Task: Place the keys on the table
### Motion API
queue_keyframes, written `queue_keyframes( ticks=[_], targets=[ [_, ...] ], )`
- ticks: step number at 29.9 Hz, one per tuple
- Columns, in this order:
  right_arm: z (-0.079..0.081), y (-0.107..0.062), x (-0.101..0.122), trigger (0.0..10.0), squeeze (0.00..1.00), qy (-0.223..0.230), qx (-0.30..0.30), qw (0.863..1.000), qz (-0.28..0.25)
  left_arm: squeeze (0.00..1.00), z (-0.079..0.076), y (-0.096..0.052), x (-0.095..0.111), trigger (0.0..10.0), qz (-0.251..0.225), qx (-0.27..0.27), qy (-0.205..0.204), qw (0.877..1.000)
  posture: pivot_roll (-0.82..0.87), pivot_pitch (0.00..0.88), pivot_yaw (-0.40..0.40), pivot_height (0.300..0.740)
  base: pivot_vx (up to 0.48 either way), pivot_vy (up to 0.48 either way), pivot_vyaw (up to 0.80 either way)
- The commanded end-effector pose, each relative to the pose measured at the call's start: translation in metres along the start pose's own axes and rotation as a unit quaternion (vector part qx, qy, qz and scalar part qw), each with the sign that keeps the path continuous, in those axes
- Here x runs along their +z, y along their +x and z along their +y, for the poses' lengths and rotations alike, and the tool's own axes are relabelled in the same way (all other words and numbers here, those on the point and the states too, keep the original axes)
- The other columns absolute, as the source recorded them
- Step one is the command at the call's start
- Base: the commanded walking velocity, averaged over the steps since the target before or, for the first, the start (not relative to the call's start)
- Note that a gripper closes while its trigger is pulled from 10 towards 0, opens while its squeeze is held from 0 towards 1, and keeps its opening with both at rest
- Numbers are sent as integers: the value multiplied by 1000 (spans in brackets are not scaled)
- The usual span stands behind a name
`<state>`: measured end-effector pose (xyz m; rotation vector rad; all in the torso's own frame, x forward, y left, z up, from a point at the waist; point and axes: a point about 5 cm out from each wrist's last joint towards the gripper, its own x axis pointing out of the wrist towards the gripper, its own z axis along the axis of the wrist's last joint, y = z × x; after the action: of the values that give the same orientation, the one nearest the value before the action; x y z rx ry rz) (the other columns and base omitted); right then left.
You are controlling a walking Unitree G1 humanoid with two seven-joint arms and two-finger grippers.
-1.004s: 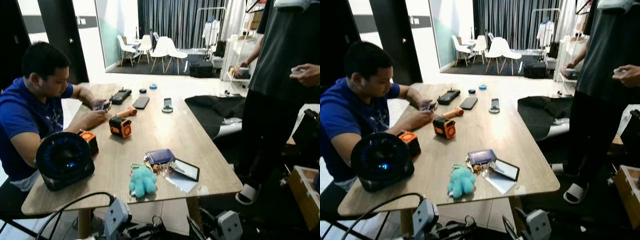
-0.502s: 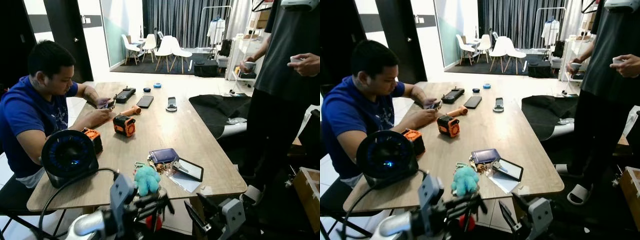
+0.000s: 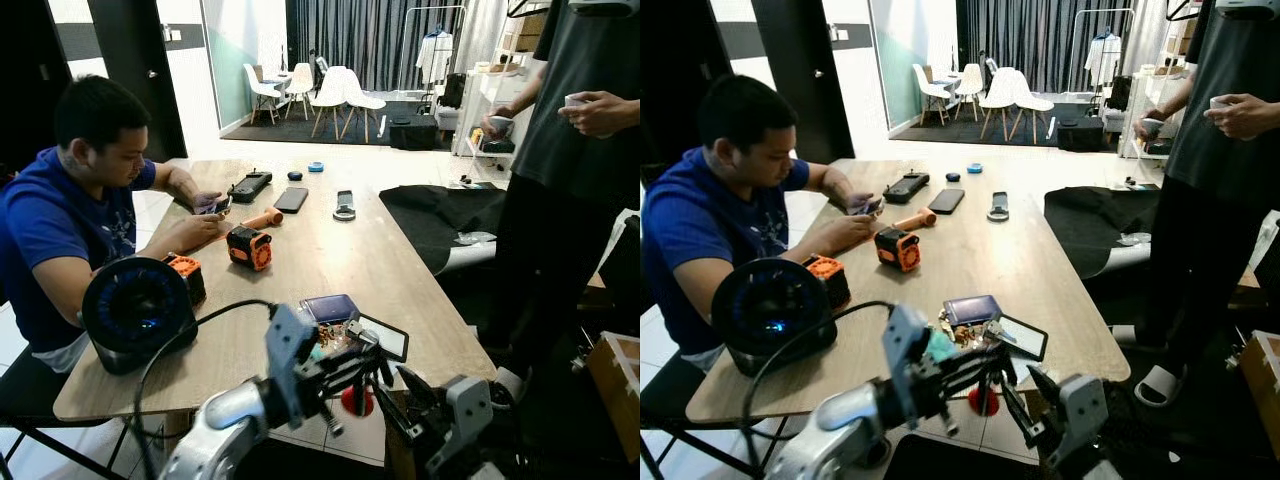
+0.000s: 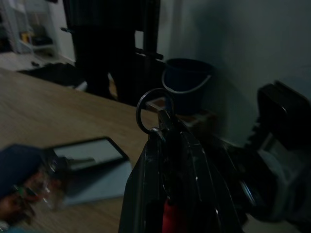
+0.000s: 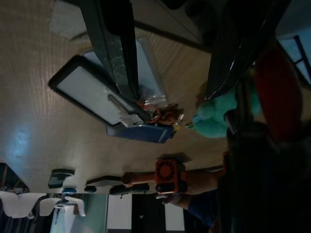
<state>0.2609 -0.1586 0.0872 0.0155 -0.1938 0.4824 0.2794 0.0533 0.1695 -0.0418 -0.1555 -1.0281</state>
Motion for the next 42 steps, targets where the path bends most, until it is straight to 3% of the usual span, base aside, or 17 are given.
queue_keyframes(
  ticks=[1, 6, 12, 17, 19, 20, 22, 26, 28, 35, 42],
  targets=[
    [0, -1, -5, 10000, 0, -1, 0, 1000, 20, 0, 0, 6, -1, 10000, -2, 15, 15, 1000, 20, 31, 35, 740, 0, 0, 0],
    [-6, 3, -8, 10000, 0, -10, -31, 999, 38, 0, 5, 20, 0, 10000, 3, 37, 34, 999, 17, 33, 39, 740, 0, 0, 0],
    [-12, 4, -12, 10000, 0, -26, -69, 995, 61, 0, 4, 24, -1, 10000, 14, 39, 43, 998, 13, 33, 43, 740, 0, 0, 0],
    [-20, 0, -17, 10000, 0, -26, -121, 990, 74, 0, 10, 24, -6, 10000, 30, 85, 59, 994, 16, 32, 41, 740, 0, 0, 0],
    [-22, -2, -19, 10000, 0, -20, -138, 987, 76, 0, 21, 24, -9, 10000, 43, 142, 79, 986, 17, 34, 40, 740, 0, 0, 0],
    [-22, -2, -19, 10000, 0, -20, -138, 987, 76, 0, 21, 24, -9, 10000, 43, 142, 79, 986, 17, 34, 40, 740, 0, 0, 0],
    [-23, -3, -20, 10000, 0, -20, -144, 986, 79, 0, 33, 23, -14, 10000, 66, 196, 103, 973, 16, 36, 41, 740, 0, 0, 0],
    [-24, -3, -20, 10000, 0, -20, -148, 986, 79, 0, 42, 22, -17, 10000, 82, 231, 121, 962, 15, 36, 43, 740, 0, 0, 0],
    [-26, -3, -20, 10000, 0, -20, -155, 984, 80, 0, 52, 18, -18, 10000, 95, 268, 134, 949, 15, 35, 43, 740, 0, 0, 0],
    [-27, -2, -23, 10000, 0, -10, -169, 982, 85, 0, 69, 8, -27, 10000, 135, 324, 146, 925, 21, 36, 42, 740, 0, 0, 0],
    [-28, -2, -25, 10000, 0, -7, -171, 981, 89, 0, 75, 4, -34, 10000, 155, 338, 154, 916, 23, 39, 45, 740, 0, 0, 0]
  ],
)
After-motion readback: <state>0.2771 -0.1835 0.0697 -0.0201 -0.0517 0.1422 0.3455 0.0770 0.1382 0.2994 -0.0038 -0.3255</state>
